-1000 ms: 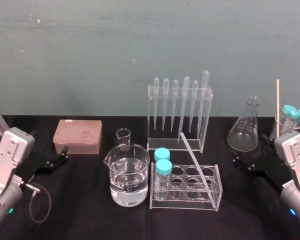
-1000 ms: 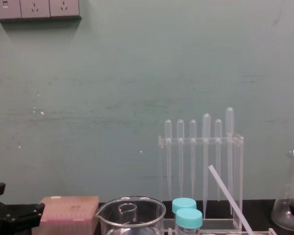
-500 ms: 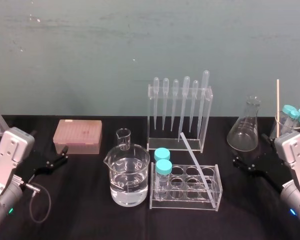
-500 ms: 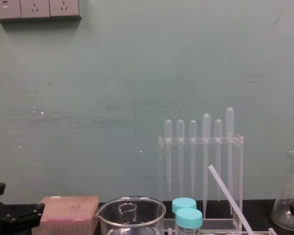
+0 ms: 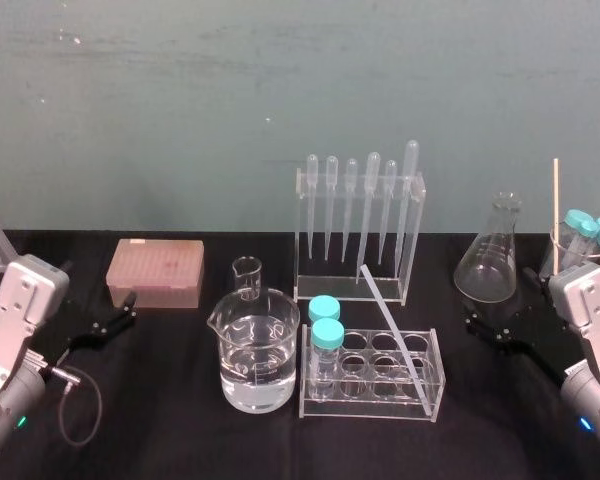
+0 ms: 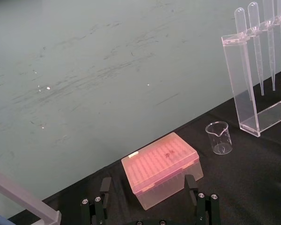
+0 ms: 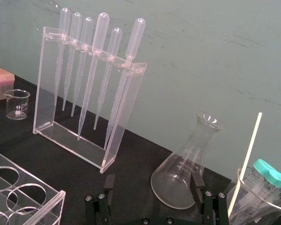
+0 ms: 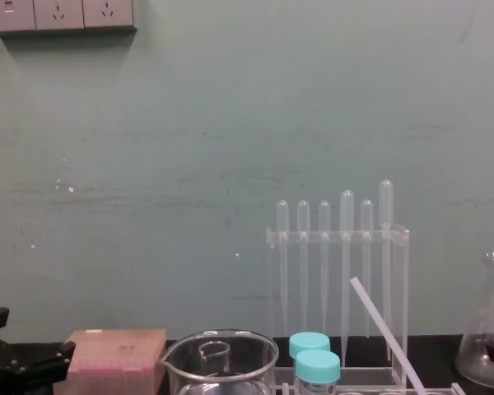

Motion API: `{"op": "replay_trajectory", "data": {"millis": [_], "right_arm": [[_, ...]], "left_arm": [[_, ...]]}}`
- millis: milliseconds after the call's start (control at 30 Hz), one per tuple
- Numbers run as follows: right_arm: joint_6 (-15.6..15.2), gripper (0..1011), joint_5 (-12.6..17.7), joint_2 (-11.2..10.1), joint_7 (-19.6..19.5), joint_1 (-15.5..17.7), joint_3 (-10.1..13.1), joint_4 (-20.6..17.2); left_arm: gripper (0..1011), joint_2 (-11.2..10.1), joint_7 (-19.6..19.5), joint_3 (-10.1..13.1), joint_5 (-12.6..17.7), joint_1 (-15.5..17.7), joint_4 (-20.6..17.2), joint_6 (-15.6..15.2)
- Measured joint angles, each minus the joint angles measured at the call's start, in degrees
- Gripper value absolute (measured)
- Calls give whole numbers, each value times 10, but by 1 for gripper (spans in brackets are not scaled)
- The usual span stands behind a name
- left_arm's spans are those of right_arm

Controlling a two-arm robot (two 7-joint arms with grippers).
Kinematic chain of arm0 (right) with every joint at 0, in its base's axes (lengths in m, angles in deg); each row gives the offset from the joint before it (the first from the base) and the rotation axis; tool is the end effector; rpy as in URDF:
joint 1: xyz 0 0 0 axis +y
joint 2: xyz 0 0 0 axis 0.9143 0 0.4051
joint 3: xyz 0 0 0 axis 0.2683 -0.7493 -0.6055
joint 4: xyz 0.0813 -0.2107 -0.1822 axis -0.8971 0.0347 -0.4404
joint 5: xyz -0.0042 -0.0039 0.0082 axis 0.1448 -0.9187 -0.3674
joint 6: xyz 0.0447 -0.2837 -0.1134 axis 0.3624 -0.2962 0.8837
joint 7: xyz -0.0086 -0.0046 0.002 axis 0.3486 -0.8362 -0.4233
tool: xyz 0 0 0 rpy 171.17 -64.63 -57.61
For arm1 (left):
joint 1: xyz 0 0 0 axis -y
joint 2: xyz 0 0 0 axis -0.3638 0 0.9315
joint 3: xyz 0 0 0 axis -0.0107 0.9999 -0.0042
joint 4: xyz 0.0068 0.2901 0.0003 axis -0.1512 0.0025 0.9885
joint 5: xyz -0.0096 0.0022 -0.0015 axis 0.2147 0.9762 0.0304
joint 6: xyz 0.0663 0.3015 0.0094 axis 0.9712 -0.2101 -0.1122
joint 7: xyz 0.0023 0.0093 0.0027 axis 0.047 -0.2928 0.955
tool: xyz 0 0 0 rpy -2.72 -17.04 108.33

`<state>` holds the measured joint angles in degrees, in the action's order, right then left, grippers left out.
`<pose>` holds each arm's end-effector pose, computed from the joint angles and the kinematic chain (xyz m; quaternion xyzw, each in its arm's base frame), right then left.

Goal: Pick up the stirring rod with one hand, then place it down.

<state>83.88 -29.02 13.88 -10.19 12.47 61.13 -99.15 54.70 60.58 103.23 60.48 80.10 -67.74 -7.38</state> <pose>0.3579 -0.0828 -0.3023 -0.1416 -0.1325 -0.5799 0.7913 0.3582 0.0826 -0.3023 0.1414 -0.1324 0.5799 0.7913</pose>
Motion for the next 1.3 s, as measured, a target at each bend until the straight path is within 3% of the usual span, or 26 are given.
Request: {"op": "replay_trajectory", "data": {"millis": [1300], "right_arm": [[0, 1010, 1, 0, 1, 4, 7, -4]], "left_arm": [[1000, 0, 0, 0, 0, 0, 0, 0]]}}
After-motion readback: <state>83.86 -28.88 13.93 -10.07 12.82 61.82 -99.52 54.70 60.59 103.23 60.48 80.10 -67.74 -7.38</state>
